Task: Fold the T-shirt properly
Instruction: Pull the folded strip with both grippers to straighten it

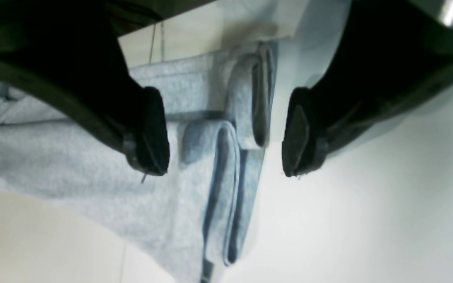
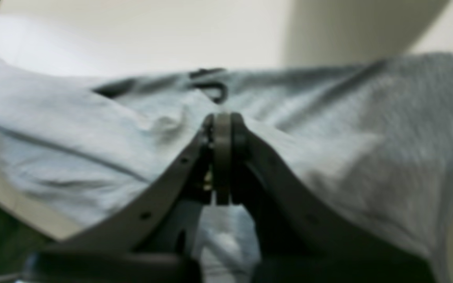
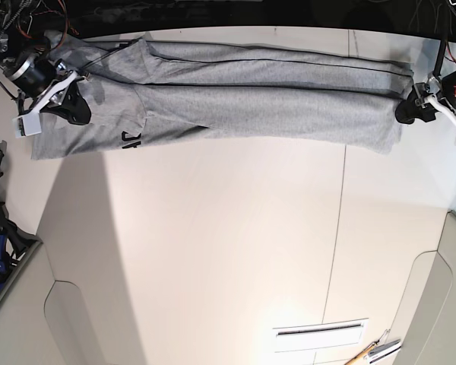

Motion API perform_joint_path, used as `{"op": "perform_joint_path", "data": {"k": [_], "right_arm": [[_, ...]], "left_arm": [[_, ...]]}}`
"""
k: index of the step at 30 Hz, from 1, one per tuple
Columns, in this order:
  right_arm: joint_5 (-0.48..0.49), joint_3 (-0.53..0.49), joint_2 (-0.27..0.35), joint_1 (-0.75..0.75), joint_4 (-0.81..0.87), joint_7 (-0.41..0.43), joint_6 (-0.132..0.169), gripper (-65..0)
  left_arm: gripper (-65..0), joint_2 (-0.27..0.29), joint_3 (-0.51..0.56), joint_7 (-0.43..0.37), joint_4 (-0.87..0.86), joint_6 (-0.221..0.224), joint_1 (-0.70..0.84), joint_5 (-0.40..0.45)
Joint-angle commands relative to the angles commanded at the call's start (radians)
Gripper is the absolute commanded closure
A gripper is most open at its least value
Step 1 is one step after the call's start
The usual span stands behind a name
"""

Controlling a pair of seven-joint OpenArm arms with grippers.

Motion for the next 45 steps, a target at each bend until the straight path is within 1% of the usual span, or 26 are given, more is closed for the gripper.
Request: {"op": "perform_joint_path", "data": {"k": [2,4,5,10,13,16,18,20,23,26,31,32,33,36,37,38,41,45], "right_arm": [[0.014,0.000,-0.001,0.000,-0.060,0.002,0.000,0.0],[0.048,0.000,-0.001,0.000,-0.095,0.002,0.000,0.0],[0.060,0.000,-0.003,0.000,-0.103,0.002,0.000,0.0],[0.061,0.000,-0.003,0.008,-0.103,0.002,0.000,0.0],[0.061,0.000,-0.003,0.020,-0.103,0.002,0.000,0.0],[0.061,0.000,-0.003,0.026,-0.103,0.002,0.000,0.0],[0.061,0.000,-0.003,0.028,-0.103,0.001,0.000,0.0],[0.065,0.000,-0.003,0.028,-0.103,0.001,0.000,0.0],[0.079,0.000,-0.003,0.029,-0.103,0.001,0.000,0.0],[0.079,0.000,-0.003,0.034,-0.103,0.000,0.000,0.0],[0.081,0.000,-0.003,0.045,-0.103,-0.003,0.000,0.0],[0.092,0.000,-0.003,0.045,-0.103,-0.003,0.000,0.0],[0.107,0.000,-0.003,0.044,-0.103,-0.004,0.000,0.0],[0.132,0.000,-0.003,0.045,-0.103,-0.009,0.000,0.0],[0.132,0.000,-0.003,0.045,-0.103,-0.009,0.000,0.0],[0.132,0.000,-0.003,0.045,-0.103,-0.010,0.000,0.0],[0.132,0.000,-0.003,0.045,-0.103,-0.010,0.000,0.0],[0.167,0.008,-0.003,0.048,-0.100,-0.010,0.000,0.0]], "left_arm": [[-47.7,0.000,0.000,-0.016,0.000,0.000,0.000,0.022],[-47.7,0.000,0.000,-0.029,0.000,0.000,-0.001,0.026],[-47.7,0.000,0.000,-0.031,0.000,0.000,0.000,0.026],[-47.7,0.007,0.000,-0.033,0.000,0.000,0.000,0.026],[-47.7,0.037,0.000,-0.047,0.000,0.000,-0.001,0.029],[-47.7,0.072,0.001,-0.066,0.000,0.000,0.000,0.101],[-47.7,0.086,0.001,-0.067,0.000,0.000,0.000,0.123],[-47.7,0.089,0.001,-0.051,0.000,0.000,0.003,0.111],[-47.7,0.088,0.001,0.009,0.000,0.000,0.008,0.043],[-47.7,0.088,0.001,0.041,0.000,0.000,0.017,-0.007],[-47.4,0.089,0.001,0.046,0.000,0.000,0.039,-0.012],[-46.1,0.089,0.001,0.046,0.000,0.000,0.038,-0.012],[-41.0,0.089,0.001,0.045,0.000,0.000,0.038,-0.013],[-13.8,0.089,0.001,0.029,0.000,0.000,0.038,-0.013],[-8.1,0.089,0.001,0.011,0.000,0.000,0.038,-0.013],[-5.0,0.088,0.001,-0.019,0.000,0.000,0.038,-0.012],[0.0,0.088,0.001,-0.082,0.000,0.000,0.035,0.003],[0.0,0.088,0.001,-0.124,0.001,0.000,0.021,0.070]]}}
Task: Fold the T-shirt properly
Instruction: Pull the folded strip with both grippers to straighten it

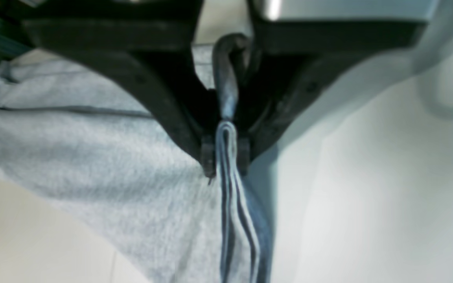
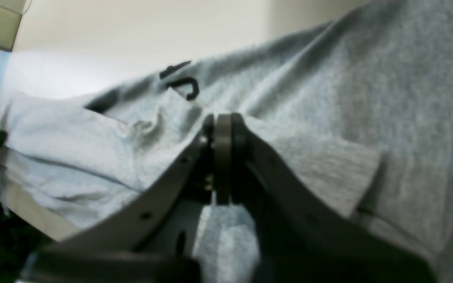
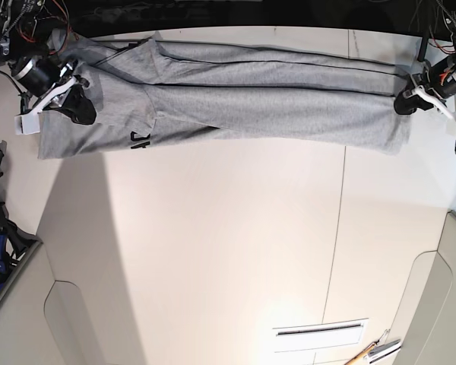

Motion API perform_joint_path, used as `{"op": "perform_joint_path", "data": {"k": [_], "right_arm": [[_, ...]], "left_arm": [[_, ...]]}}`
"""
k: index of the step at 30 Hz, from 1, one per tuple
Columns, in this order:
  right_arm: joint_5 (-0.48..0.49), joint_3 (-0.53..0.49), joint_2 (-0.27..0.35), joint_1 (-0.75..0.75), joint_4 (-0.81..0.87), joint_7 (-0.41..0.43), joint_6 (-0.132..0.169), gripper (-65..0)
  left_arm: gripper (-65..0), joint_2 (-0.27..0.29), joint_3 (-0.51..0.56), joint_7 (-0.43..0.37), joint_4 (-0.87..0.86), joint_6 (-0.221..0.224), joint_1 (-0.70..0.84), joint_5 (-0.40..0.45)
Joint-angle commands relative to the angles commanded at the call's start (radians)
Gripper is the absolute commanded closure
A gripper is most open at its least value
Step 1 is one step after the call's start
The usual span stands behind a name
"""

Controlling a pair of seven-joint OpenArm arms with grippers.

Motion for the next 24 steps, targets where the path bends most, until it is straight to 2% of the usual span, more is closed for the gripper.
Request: {"op": "perform_joint_path", "data": {"k": [7,9,13,17,19,22,24], "right_arm": [[0.044,0.098,0.000,0.054,0.005,-0.059,0.001,0.0],[0.043,0.125,0.000,0.057,0.005,-0.059,0.000,0.0],[0.043,0.140,0.000,0.056,0.005,-0.062,0.000,0.0],[0.044,0.140,0.000,0.057,0.005,-0.063,0.001,0.0],[0.043,0.140,0.000,0.057,0.005,-0.063,0.001,0.0],[0.040,0.140,0.000,0.057,0.005,-0.063,0.000,0.0],[0.040,0.140,0.000,0.056,0.005,-0.063,0.000,0.0]], "left_arm": [[0.0,-0.016,0.000,-0.011,0.000,0.000,-0.144,0.156],[0.0,-0.034,0.000,-0.011,0.000,0.000,-0.190,0.204],[0.0,-0.089,0.000,-0.015,0.001,0.000,-0.254,0.233],[0.0,-0.105,0.000,0.007,0.047,0.000,-0.259,0.225],[0.0,-0.095,0.000,0.043,0.121,0.000,-0.235,0.180],[0.0,-0.061,0.000,0.082,0.282,0.000,-0.163,0.067],[0.0,-0.018,0.010,0.089,0.396,0.000,-0.111,0.024]]}}
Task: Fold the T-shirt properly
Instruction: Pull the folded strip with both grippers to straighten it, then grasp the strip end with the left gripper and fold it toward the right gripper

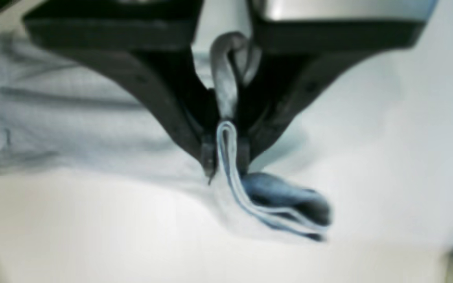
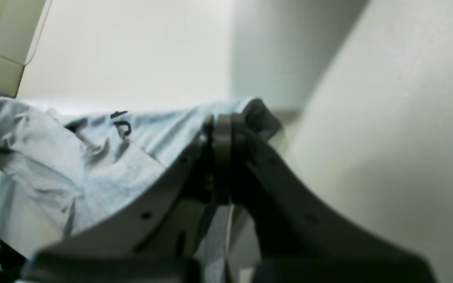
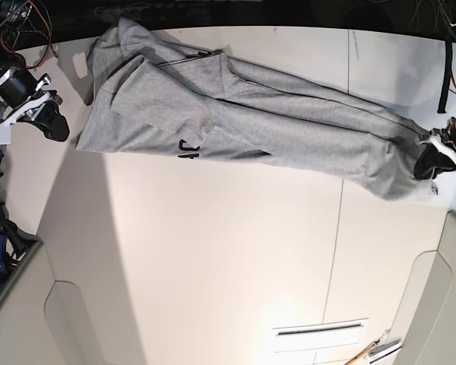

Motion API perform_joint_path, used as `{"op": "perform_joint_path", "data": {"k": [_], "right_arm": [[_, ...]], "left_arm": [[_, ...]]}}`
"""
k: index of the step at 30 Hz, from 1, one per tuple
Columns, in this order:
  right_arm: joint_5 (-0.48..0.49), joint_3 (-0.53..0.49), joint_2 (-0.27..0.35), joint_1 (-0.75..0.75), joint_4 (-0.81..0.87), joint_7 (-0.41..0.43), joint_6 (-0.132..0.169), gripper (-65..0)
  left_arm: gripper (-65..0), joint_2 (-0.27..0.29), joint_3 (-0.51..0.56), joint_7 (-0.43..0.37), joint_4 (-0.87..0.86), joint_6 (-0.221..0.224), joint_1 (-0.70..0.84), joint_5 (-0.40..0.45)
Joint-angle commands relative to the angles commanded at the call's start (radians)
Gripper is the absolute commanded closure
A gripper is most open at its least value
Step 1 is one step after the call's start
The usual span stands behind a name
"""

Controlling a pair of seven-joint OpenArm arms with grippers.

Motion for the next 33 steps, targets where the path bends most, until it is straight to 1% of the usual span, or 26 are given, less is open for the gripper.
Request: {"op": "perform_joint_path", "data": {"k": [3,5,8,9,11,12,13,14,15,16,19,20,22,23,25,26,29,33], "right_arm": [[0.000,0.000,0.000,0.001,0.000,0.000,0.000,0.0],[0.000,0.000,0.000,0.001,0.000,0.000,0.000,0.0],[-0.001,0.000,0.000,0.000,0.000,-0.022,0.000,0.0],[-0.001,0.000,0.000,0.000,0.000,-0.034,0.000,-2.4],[0.000,0.000,0.000,0.000,0.000,-0.083,0.000,-18.6],[0.000,0.000,0.000,0.000,0.000,-0.099,0.000,-26.5],[0.000,0.000,0.000,-0.001,-0.001,-0.106,0.000,-33.2],[0.000,0.000,0.000,-0.008,-0.002,-0.103,0.000,-37.7],[-0.001,0.000,0.000,-0.016,-0.002,-0.099,0.000,-39.0],[-0.001,0.000,0.000,-0.027,-0.003,-0.097,0.000,-39.0],[0.000,0.000,0.000,-0.048,-0.005,-0.093,0.000,-39.0],[0.000,0.000,0.000,-0.050,-0.005,-0.093,0.000,-39.0],[0.000,0.000,0.000,-0.050,-0.005,-0.093,0.000,-39.0],[0.000,0.000,-0.001,-0.050,-0.005,-0.094,0.000,-39.0],[0.000,0.000,-0.006,-0.054,-0.005,-0.098,0.000,-39.0],[0.001,0.000,-0.008,-0.061,-0.005,-0.099,0.000,-39.0],[0.001,0.000,-0.012,-0.088,-0.005,-0.101,-0.001,-39.0],[0.029,0.000,-0.023,-0.117,-0.005,-0.101,0.001,-39.0]], "left_arm": [[0.0,0.056,0.084,0.000,0.117,0.000,0.054,-0.008],[0.0,0.093,0.170,-0.002,0.136,0.000,0.058,0.002],[0.0,0.150,0.296,-0.023,0.135,0.000,0.058,0.076],[0.0,0.169,0.331,-0.031,0.134,0.000,0.059,0.105],[0.0,0.205,0.389,-0.046,0.127,0.000,0.059,0.156],[0.0,0.220,0.415,-0.050,0.117,0.000,0.058,0.161],[-3.7,0.233,0.439,-0.060,0.103,0.000,0.058,0.164],[-8.8,0.243,0.463,-0.066,0.089,0.000,0.059,0.164],[-12.8,0.252,0.487,-0.067,0.076,0.000,0.059,0.164],[-14.6,0.259,0.512,-0.067,0.065,0.000,0.058,0.164],[-16.5,0.262,0.581,-0.096,0.045,0.000,0.058,0.176],[-22.6,0.262,0.603,-0.111,0.041,0.000,0.056,0.184],[-40.3,0.262,0.638,-0.161,0.035,0.000,0.056,0.206],[-44.5,0.262,0.650,-0.187,0.035,0.000,0.056,0.214],[-44.9,0.263,0.658,-0.229,0.035,0.000,0.056,0.216],[-44.9,0.262,0.658,-0.235,0.035,0.000,0.056,0.215],[-44.9,0.262,0.658,-0.233,0.035,0.000,0.056,0.216],[-44.9,0.262,0.658,-0.233,0.035,0.000,0.056,0.216]]}}
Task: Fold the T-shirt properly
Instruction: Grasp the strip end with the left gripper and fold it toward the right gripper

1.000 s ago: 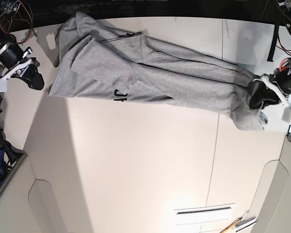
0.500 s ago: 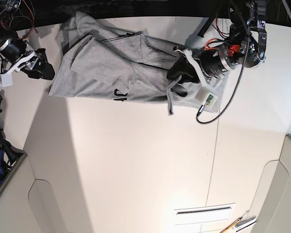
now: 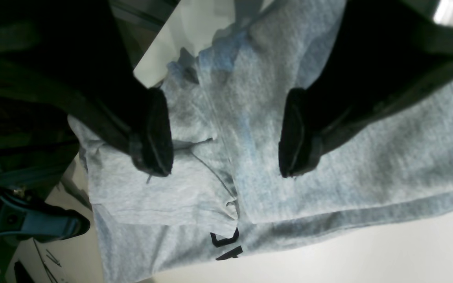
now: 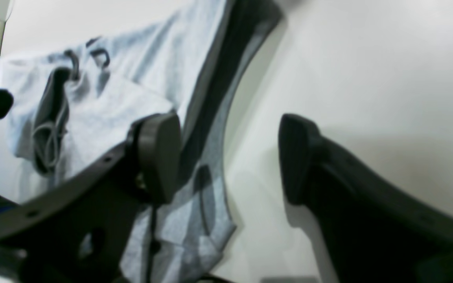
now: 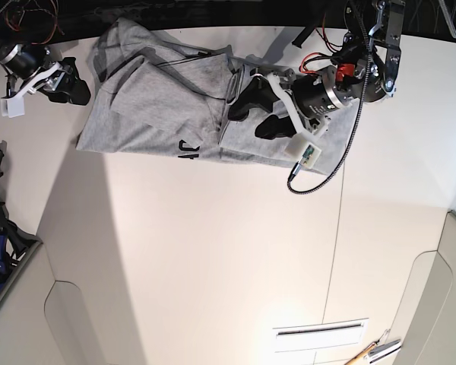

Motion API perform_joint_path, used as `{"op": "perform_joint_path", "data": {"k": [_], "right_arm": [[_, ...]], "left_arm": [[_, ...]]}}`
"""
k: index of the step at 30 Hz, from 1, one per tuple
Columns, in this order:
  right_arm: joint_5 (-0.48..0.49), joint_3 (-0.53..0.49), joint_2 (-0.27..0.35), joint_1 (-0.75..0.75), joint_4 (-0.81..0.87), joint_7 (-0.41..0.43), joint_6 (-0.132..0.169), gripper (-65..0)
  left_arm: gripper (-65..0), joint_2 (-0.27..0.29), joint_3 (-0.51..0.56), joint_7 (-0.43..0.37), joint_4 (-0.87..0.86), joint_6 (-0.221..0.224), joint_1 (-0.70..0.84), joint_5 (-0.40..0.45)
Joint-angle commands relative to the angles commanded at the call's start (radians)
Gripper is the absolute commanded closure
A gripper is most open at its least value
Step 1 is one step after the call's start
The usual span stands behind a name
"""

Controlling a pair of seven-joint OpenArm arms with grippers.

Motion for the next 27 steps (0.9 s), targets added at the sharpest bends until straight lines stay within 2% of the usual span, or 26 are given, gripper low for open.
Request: {"op": "perform_joint_path", "data": {"k": [5,8,12,18,25,27], "right_arm": [[0.016,-0.023,-0.016,-0.013,-0.001,-0.002,0.006,-39.0],[0.012,-0.065,-0.034,-0.014,-0.001,0.000,0.007,-39.0],[-0.004,-0.133,-0.045,-0.013,-0.001,0.005,0.006,-39.0],[-0.012,-0.216,-0.046,-0.013,-0.001,0.024,0.006,-39.0],[-0.038,-0.225,-0.080,-0.013,-0.001,0.043,0.006,-38.8],[-0.066,-0.225,-0.080,-0.011,-0.001,0.065,0.006,-35.1]], "left_arm": [[-44.9,-0.001,-0.012,0.001,0.001,0.000,-0.003,0.000],[-44.9,0.000,-0.041,0.024,0.003,0.000,-0.003,-0.008],[-44.9,0.000,-0.086,0.073,0.021,0.000,-0.002,-0.059],[-44.9,-0.001,-0.145,0.075,0.039,0.000,-0.002,-0.061],[-44.9,-0.001,-0.198,0.111,0.039,0.000,-0.002,-0.069],[-44.9,-0.001,-0.232,0.111,0.039,0.000,-0.002,-0.069]]}}
